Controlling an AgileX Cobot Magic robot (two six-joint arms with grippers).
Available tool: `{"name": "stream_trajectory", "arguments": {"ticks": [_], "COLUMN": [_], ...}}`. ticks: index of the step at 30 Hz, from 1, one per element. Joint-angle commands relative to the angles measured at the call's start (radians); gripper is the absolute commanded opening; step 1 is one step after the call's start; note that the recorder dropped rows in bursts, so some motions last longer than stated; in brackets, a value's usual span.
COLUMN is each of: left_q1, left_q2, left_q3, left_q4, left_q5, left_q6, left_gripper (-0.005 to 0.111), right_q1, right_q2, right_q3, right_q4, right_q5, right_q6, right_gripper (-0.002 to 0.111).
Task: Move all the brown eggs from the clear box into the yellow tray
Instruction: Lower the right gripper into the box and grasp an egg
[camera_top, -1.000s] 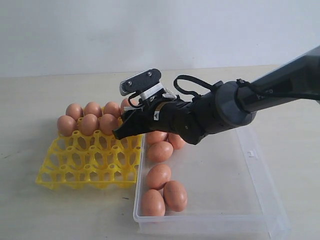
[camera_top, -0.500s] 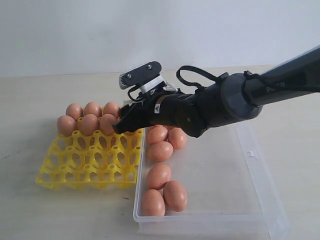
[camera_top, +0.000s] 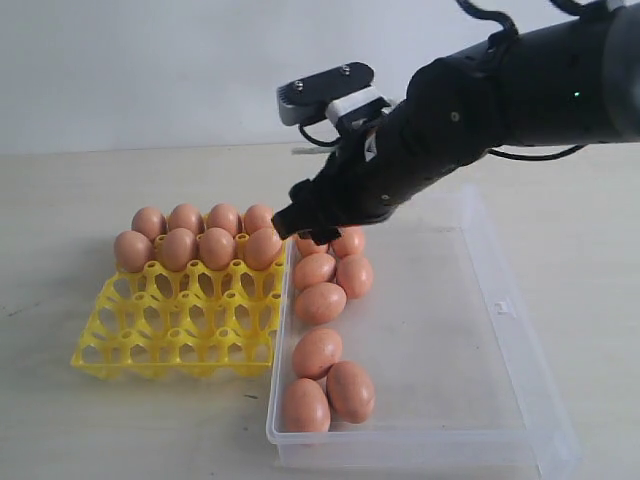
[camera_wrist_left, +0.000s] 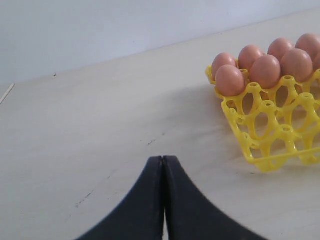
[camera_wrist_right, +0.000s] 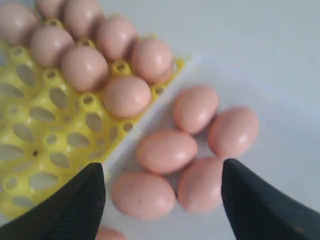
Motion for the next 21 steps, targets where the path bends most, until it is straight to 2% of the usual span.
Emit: {"name": "stream_trajectory", "arguments": {"ticks": [1,10,18,21], "left_q1": [0.002,0.002,0.002,0.002], "left_q2": [-0.006,-0.006,-0.006,-0.006], "left_q3": [-0.004,-0.004,-0.004,-0.004], "left_q4": [0.0,0.0,0.0,0.0], "left_q5": [-0.006,-0.006,-0.006,-0.006], "left_q6": [-0.005,-0.005,-0.005,-0.005], "left_gripper": [0.0,0.0,0.0,0.0], "right_q1": [-0.022,-0.069,-0.073,-0.073], "right_q2": [-0.015,0.046,0.123,0.153], "right_q3": [0.0,0.0,-0.002,-0.002], "right_q4": [-0.038,-0.142,-0.131,-0.153], "right_q5": [0.186,0.125,0.027,-0.016], "right_q6": [0.119,0.504,0.515,0.609], "right_gripper": [0.064,0.064,0.064,0.064]}}
